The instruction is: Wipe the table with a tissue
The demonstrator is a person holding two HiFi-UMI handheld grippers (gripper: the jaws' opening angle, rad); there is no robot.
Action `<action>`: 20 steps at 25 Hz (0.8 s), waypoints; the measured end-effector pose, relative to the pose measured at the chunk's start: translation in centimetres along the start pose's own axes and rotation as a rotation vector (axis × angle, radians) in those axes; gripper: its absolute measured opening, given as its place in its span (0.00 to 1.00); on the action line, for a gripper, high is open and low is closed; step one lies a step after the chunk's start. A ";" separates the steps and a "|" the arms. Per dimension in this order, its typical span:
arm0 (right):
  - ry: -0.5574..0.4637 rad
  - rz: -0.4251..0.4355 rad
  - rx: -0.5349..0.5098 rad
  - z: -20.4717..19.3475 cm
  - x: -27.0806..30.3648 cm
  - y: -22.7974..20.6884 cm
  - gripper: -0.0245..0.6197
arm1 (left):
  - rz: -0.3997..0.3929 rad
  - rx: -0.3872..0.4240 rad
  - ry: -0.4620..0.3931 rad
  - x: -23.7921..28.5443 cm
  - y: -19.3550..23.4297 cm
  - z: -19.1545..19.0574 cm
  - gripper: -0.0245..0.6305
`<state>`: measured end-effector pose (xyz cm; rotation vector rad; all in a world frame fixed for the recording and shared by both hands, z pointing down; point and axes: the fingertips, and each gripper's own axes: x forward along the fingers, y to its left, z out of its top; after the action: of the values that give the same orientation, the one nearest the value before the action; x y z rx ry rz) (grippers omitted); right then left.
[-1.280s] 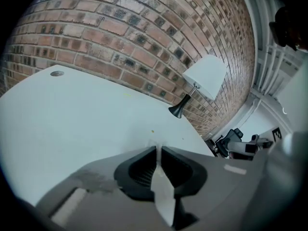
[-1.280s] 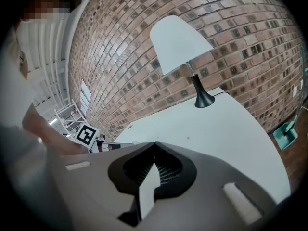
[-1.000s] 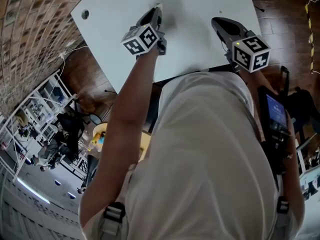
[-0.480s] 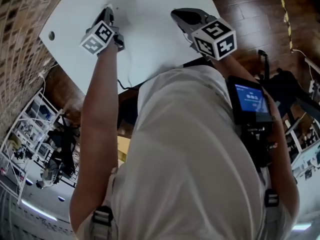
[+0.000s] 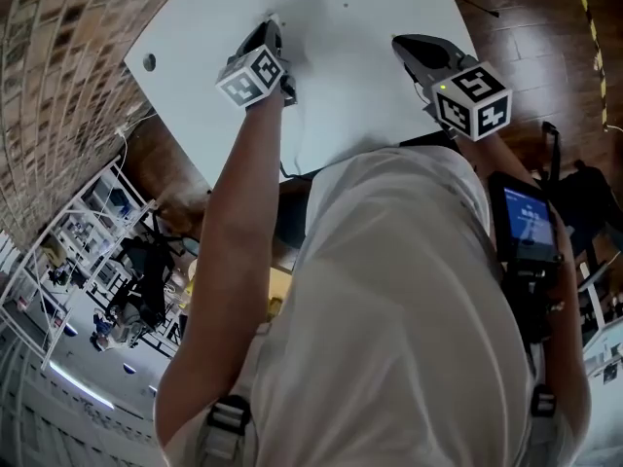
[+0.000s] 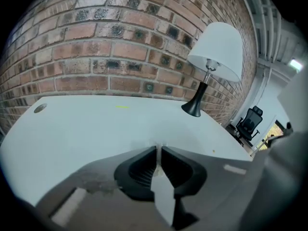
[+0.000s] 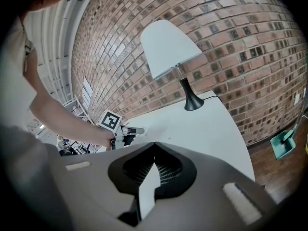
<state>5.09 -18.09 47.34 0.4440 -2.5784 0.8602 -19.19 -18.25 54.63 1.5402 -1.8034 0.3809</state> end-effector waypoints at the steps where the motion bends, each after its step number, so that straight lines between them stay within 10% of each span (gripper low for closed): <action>1: 0.000 0.000 0.002 0.0 0.0 0.0 0.05 | -0.001 -0.004 -0.001 0.0 -0.1 0.0 0.10; 14: -0.017 -0.006 0.035 -0.2 -0.3 0.0 0.05 | -0.003 -0.048 -0.015 -0.2 -4.6 -2.5 0.09; 20: -0.028 -0.017 0.023 0.2 -0.2 -0.5 0.05 | -0.129 -0.054 0.023 -0.2 -8.1 -3.7 0.10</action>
<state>5.42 -18.56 47.31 0.4868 -2.5883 0.8848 -10.28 -17.71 55.18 1.5987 -1.6728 0.2847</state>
